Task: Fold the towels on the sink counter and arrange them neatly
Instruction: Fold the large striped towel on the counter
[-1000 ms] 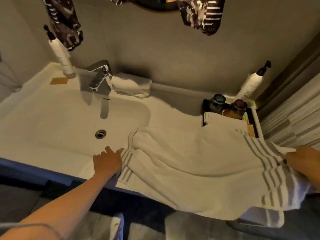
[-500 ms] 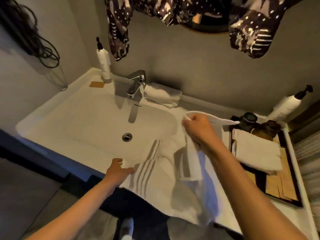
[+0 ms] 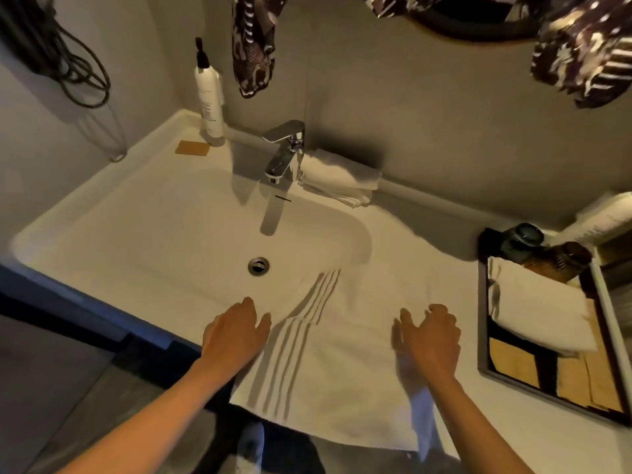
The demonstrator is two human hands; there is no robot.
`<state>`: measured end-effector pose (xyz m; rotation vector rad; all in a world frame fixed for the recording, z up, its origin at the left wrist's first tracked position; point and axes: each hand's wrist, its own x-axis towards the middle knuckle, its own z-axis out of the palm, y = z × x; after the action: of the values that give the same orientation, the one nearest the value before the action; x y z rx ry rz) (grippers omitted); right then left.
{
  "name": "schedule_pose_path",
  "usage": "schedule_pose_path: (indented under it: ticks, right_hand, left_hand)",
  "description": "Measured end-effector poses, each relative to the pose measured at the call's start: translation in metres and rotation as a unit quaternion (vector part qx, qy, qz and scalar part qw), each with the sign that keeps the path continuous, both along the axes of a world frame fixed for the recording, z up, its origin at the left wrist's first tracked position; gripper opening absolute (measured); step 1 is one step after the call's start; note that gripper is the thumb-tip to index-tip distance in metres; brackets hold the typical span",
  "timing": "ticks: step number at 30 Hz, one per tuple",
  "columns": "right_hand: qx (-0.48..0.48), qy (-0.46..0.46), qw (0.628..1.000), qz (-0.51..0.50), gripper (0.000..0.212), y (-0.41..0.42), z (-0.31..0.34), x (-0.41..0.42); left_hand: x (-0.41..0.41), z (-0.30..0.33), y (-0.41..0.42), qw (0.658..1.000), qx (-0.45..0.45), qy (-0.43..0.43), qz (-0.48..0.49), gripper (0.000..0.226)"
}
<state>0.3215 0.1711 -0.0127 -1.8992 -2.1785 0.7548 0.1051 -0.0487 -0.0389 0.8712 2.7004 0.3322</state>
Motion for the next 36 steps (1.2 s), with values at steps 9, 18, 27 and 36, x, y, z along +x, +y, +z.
schedule_pose_path:
  ticks: [9,18,27,36]
  right_hand:
    - [-0.126,0.13,0.979,-0.089,0.039,0.051,-0.014,0.017]
    - [0.045,0.167,0.967,-0.187,0.022,0.127,0.079,0.163]
    - [0.217,-0.058,0.94,0.257,0.024,0.145,0.032,0.076]
    - [0.108,-0.201,0.909,0.348,0.021,0.188,-0.031,-0.024]
  left_hand:
    - [-0.02,-0.039,0.111,0.918,-0.083,-0.388,0.033,0.104]
    - [0.08,0.023,0.188,0.829,0.171,-0.531,0.02,0.057]
    - [0.147,0.007,0.178,0.972,-0.007,-0.23,-0.056,0.06]
    - [0.146,-0.011,0.201,0.978,0.109,-0.176,-0.014,0.035]
